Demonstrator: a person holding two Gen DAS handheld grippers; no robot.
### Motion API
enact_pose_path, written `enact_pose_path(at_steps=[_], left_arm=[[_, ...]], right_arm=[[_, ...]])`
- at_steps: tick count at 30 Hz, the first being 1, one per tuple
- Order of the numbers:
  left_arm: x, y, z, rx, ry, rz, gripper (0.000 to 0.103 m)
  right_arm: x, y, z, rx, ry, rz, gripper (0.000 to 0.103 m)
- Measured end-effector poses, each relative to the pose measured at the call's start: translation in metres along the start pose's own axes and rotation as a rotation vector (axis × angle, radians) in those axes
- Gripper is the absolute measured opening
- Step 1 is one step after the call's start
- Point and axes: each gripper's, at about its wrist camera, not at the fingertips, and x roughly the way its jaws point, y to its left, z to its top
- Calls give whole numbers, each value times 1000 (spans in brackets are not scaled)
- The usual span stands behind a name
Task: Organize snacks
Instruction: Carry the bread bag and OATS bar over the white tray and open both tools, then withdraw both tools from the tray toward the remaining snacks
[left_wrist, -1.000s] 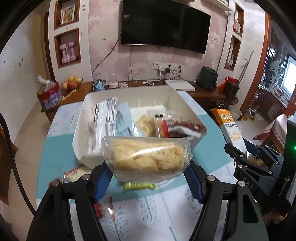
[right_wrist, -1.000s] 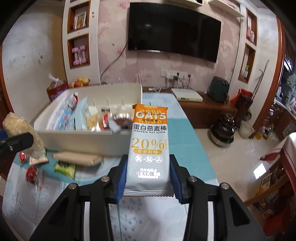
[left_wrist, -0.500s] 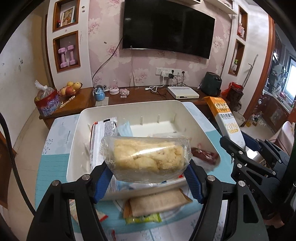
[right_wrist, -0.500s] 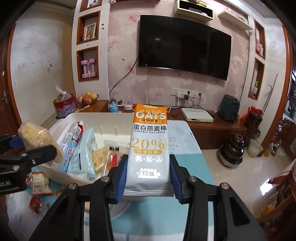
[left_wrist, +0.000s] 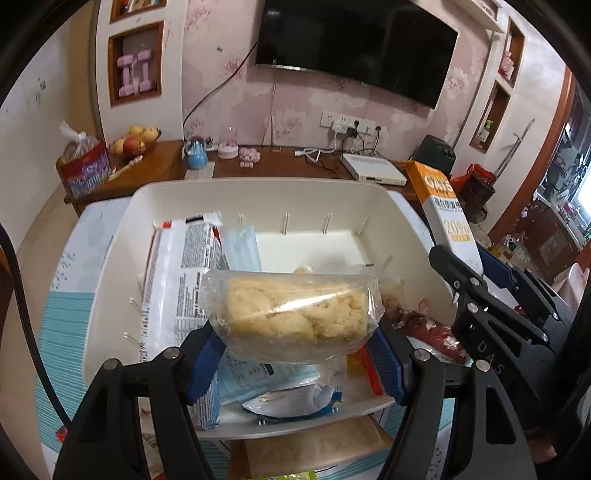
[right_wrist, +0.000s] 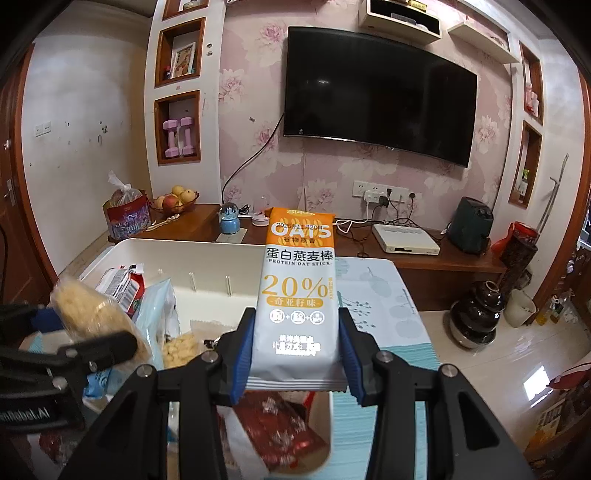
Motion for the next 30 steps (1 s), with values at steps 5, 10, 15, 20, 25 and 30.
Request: enact_pose_path(at_steps=[5, 10, 15, 20, 25, 30], left_arm=[[10, 1, -3, -7, 16, 2, 72], [11, 1, -5, -11, 42, 6, 78], [-6, 2, -3, -33, 25, -15, 89], [-33, 2, -2, -41, -5, -6, 92], [-68, 7, -9, -63, -29, 8, 92], [-100, 11, -24, -80, -28, 28, 92]], right_arm=[[12, 2, -7, 7, 20, 12, 43], [17, 0, -10, 28, 49, 20, 43], [10, 1, -6, 16, 49, 16, 62], [-13, 3, 1, 8, 20, 23, 63], [-37, 2, 6, 19, 10, 33, 64], [-68, 5, 5, 32, -3, 58, 74]])
